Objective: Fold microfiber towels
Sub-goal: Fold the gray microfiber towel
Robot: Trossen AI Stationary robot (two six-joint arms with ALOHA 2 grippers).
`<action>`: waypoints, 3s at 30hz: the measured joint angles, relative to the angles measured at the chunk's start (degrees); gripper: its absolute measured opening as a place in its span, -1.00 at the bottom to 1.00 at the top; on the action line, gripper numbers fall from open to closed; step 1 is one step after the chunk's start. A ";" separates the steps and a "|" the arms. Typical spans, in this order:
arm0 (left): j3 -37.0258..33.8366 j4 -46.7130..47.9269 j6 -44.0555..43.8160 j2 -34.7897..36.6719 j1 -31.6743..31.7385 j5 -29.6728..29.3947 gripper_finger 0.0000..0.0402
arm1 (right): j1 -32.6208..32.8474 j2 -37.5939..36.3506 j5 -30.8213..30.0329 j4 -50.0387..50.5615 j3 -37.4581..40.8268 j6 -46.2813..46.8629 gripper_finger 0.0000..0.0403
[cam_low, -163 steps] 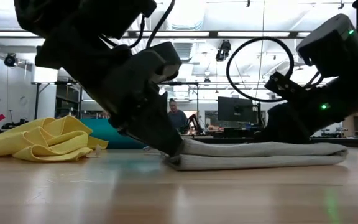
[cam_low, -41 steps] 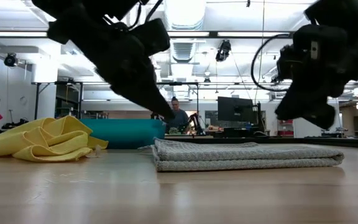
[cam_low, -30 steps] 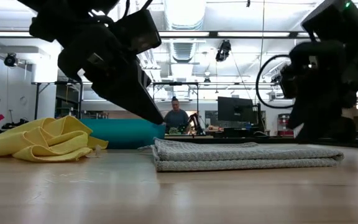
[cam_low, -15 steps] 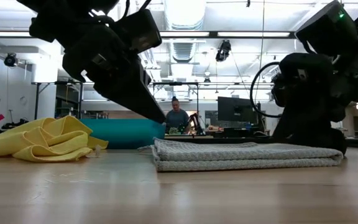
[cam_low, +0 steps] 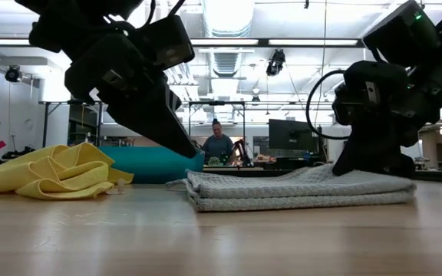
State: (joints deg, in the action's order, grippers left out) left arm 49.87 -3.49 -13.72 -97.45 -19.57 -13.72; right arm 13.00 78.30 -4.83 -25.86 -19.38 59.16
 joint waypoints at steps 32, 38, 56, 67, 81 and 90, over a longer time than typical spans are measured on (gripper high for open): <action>0.94 -20.49 -1.93 -14.58 2.83 -4.82 -1.00 | -6.19 -7.80 -4.73 60.39 -25.44 -14.09 -0.95; 2.70 -24.05 -1.94 -17.98 3.63 -5.33 -1.00 | -6.13 0.65 -3.41 63.38 -33.59 -18.44 -0.95; 2.70 -26.02 -0.67 -18.90 3.82 -6.10 -1.00 | -3.33 18.12 0.84 64.89 -51.25 -24.77 -0.95; 2.59 -26.11 -0.67 -18.91 3.82 -6.14 -1.00 | -2.34 21.29 2.48 61.65 -54.23 -25.77 -0.95; 2.59 -26.10 -0.65 -18.93 3.85 -6.23 -1.00 | -2.34 21.27 2.09 54.37 -51.84 -25.69 -0.91; 2.59 -25.97 -0.55 -18.67 3.83 -6.19 -1.00 | -2.15 21.27 2.35 53.39 -50.82 -25.31 -0.54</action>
State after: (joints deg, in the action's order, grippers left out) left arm 52.47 -29.47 -14.27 -116.12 -15.74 -19.91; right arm 10.85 99.57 -2.48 27.53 -70.19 33.85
